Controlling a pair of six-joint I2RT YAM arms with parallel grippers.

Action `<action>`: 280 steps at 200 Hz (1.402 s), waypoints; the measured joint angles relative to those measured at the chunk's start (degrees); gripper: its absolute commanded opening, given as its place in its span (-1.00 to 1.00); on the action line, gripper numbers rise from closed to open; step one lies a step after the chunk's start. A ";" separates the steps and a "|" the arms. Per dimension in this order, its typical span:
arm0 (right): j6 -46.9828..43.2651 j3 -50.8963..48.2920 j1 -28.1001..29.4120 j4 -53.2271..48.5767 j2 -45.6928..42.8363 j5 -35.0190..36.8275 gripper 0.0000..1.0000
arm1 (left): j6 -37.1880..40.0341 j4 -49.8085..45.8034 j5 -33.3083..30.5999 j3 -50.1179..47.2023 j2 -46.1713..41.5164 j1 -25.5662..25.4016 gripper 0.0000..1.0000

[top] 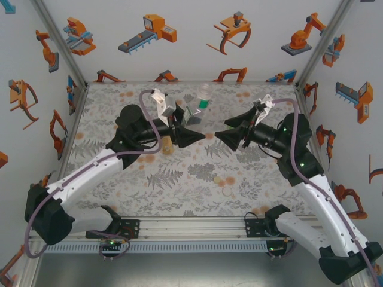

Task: Screw on the bottle caps

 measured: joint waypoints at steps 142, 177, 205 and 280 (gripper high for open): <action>21.14 -6.75 21.75 -30.69 11.26 40.94 0.02 | 7.93 -12.85 -13.31 -3.96 -8.59 0.74 0.05; 26.29 -9.92 23.12 -33.46 14.32 42.62 0.02 | 7.98 -12.85 -13.62 -3.96 -8.59 0.74 0.05; 28.57 -12.66 23.12 -33.44 15.34 42.62 0.05 | 7.96 -12.85 -13.79 -3.96 -8.59 0.74 0.05; 30.73 -17.73 23.12 -31.10 20.57 42.42 0.09 | 7.96 -13.07 -15.02 -4.81 -8.59 0.74 0.05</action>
